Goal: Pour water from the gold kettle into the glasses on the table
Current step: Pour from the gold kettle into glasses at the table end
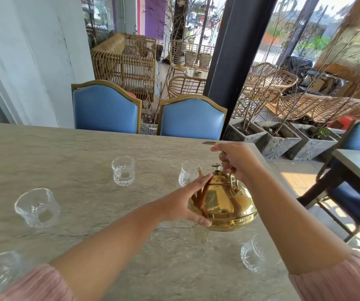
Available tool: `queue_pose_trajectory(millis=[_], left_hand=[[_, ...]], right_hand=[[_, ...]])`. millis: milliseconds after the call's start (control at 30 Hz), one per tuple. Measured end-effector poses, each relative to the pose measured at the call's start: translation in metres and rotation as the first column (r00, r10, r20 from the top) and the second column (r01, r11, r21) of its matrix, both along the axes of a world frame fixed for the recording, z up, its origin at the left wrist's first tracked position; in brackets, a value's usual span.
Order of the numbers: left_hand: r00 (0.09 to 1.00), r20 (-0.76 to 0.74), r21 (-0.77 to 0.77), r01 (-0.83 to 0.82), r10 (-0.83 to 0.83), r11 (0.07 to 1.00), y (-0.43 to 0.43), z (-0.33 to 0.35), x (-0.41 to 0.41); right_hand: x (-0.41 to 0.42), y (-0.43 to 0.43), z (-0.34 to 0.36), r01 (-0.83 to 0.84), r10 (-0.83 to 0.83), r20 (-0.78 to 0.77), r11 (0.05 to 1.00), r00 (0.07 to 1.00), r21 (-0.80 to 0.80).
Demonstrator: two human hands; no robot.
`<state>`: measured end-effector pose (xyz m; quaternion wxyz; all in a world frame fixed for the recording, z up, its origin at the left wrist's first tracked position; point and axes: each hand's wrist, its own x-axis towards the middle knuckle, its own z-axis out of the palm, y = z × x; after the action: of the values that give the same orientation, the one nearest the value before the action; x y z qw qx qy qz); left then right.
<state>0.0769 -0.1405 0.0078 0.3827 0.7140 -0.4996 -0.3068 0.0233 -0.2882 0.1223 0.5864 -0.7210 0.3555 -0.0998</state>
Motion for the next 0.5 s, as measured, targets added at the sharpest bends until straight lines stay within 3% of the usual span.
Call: queue_pose_trajectory(millis=[500], left_hand=[[1.0, -0.023, -0.006, 0.001, -0.001, 1.0, 0.0017, 0.0062, 0.001]], right_hand=[[0.0017, 0.0034, 0.0066, 0.009, -0.009, -0.001, 1.0, 1.0, 0.016]])
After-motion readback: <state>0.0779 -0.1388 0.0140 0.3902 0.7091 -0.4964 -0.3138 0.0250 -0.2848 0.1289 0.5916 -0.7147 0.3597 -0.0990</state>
